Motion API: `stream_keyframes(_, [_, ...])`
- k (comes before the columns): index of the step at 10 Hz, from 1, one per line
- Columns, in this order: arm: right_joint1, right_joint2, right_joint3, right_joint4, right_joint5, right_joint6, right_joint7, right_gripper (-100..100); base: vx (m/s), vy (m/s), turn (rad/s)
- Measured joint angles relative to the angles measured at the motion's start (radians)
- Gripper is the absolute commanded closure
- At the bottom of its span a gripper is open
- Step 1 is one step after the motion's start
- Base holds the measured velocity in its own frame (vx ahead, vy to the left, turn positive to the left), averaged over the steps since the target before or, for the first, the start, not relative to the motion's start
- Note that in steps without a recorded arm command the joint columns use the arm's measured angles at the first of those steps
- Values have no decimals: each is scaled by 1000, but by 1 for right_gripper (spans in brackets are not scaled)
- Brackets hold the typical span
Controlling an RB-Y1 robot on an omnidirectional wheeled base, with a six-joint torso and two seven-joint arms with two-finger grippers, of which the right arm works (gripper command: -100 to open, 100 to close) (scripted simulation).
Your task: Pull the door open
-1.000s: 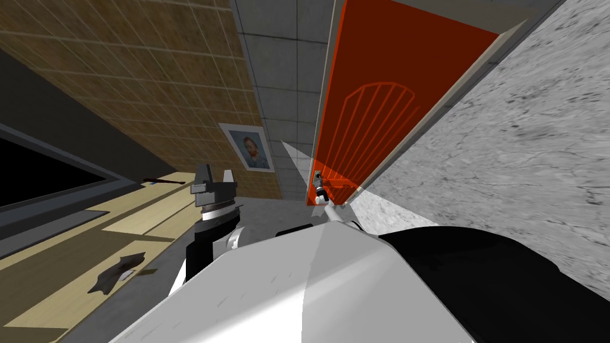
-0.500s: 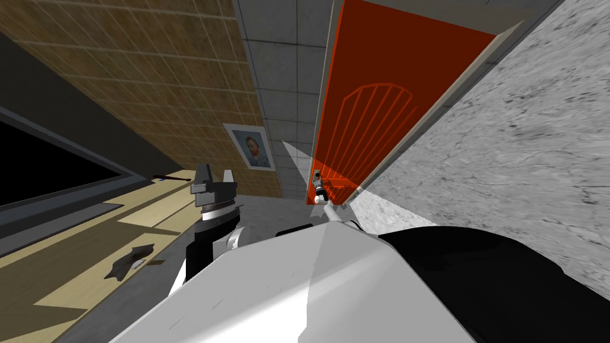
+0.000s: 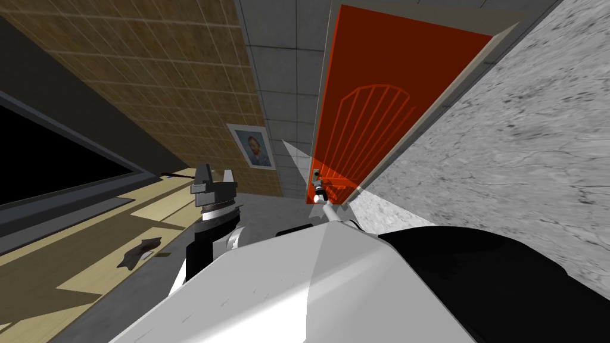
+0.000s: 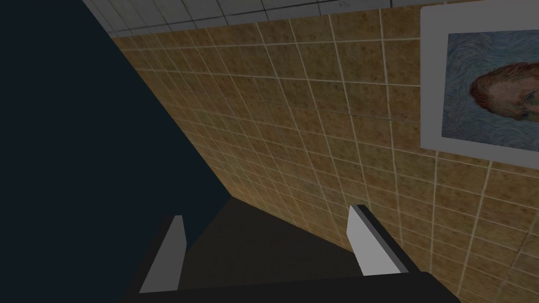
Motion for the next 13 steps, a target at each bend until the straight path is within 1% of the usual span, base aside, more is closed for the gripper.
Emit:
stream_keyframes(2, [-6, 4, 3, 5, -43, 0, -56, -100, -67, -43, 38])
stream_keyframes(4, [-9, 7, 4, 7, -72, 1, -103, -100, -52, -30, 40])
stream_keyframes(5, [-12, 10, 5, 8, -93, 2, -132, -100, -41, -27, 16])
stream_keyframes(11, [-22, 18, 9, 14, -174, 5, -260, -100, -38, -28, 23])
stream_keyframes(12, [-22, 18, 9, 15, -175, 5, -265, -100, 94, 57, 171])
stream_keyframes(13, [-19, -4, 4, 20, -180, 5, -277, -100, 178, 61, 178])
